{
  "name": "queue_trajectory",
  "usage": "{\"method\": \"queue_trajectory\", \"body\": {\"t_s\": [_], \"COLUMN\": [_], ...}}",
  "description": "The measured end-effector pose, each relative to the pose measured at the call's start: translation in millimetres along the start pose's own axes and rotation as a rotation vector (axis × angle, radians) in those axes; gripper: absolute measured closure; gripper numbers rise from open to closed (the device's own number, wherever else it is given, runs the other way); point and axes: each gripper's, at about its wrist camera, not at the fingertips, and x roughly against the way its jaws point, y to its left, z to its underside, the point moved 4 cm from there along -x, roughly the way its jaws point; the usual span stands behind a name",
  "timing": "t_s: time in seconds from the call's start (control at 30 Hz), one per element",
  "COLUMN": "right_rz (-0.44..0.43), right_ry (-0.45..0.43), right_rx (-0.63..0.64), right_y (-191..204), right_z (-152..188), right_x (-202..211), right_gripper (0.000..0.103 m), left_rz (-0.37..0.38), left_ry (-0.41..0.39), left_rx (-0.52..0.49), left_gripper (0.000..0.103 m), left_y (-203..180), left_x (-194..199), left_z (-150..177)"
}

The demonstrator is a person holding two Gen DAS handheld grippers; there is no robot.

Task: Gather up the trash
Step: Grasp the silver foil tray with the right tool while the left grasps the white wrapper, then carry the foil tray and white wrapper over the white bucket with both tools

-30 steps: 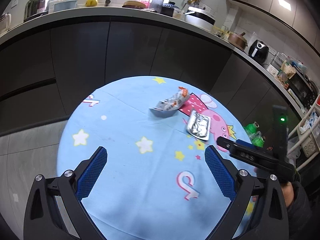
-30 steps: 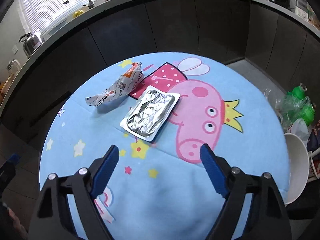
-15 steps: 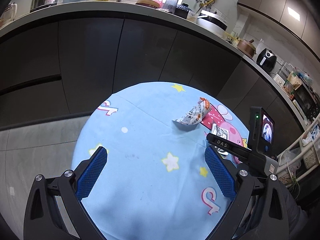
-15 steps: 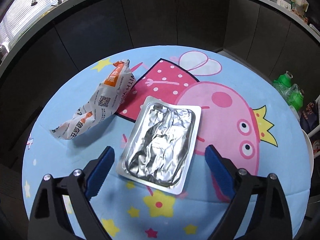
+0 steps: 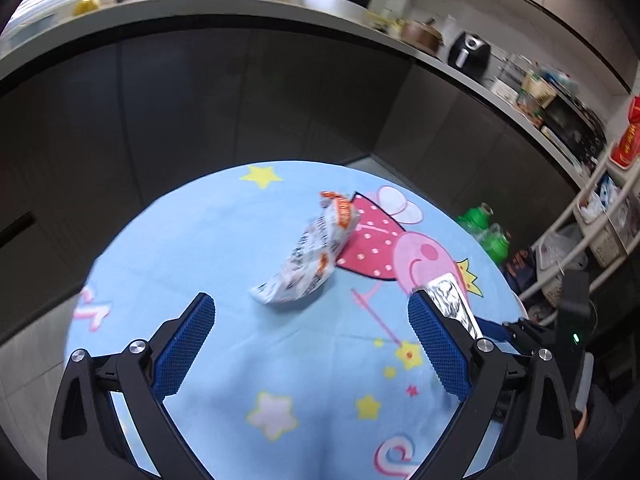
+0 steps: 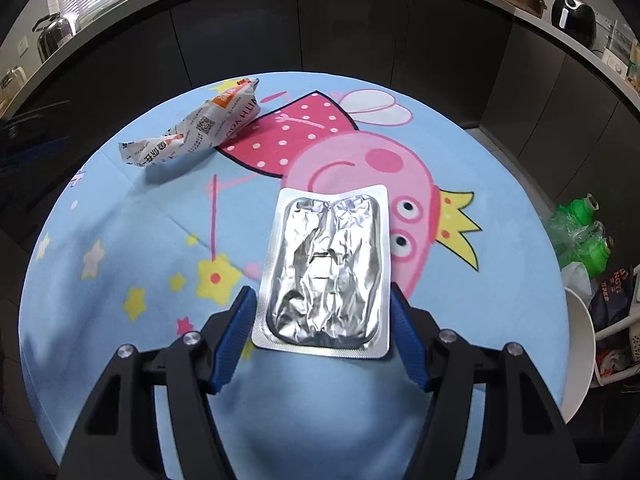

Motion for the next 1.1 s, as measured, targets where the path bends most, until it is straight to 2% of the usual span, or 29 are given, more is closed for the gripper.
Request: {"method": "queue_trajectory", "body": {"t_s": [0.17,0.23,0.47,0.63,0.7,0.8,0.87,0.9,1.1], "right_rz": [-0.023,-0.030,-0.047,-0.048,-0.044,-0.029,-0.044,-0.050,-0.091], "right_ry": [-0.012,-0.016,-0.026,-0.029,-0.029,-0.031,-0.028,-0.029,-0.094], "right_rx": [-0.014,-0.009,-0.032,-0.044,-0.041,-0.032,-0.040,-0.043,-0.058], "right_y": [-0.2,-1.8,-2.6,-1.7,-0.9,-1.6,-3.5,-3.8,-9.3], "right_z": [-5.6,-5.2,-1.6,-1.3,-1.4,-1.4,-0.4,1.0,8.1], "right_x": [-4.1,-4.4,-3.2,-3.1,-3.4,-3.3,-2.5,-1.3,31.1], "right_gripper": [0.036,0.036,0.033,0.030,0.029,0.036,0.036,0.037,0.037], "left_rz": [-0.030,-0.017,-0.042,-0.041,-0.054,-0.080,-0.094,-0.102,-0.064], "left_ry": [0.078,0.119,0.219,0.254,0.260,0.261,0.251,0.249,0.184], "left_rx": [-0.008,0.005,0.000,0.050,0.062,0.085,0.089,0.094,0.165], "left_gripper": [0.011,0.022,0.038,0.061,0.060,0.061,0.066,0.078,0.078], "left_y": [-5.6,-7.5,-11.1,-7.2,-6.6,-5.6,-7.4,-8.1,-23.5], "left_x": [-51.6,-67.8,-102.4,-106.4,-107.2,-106.3,-103.4,-101.4,-59.0], "left_z": [-19.4,-23.8,-25.4,-18.9,-15.6,-12.7,-11.2,-10.0,3.2]}}
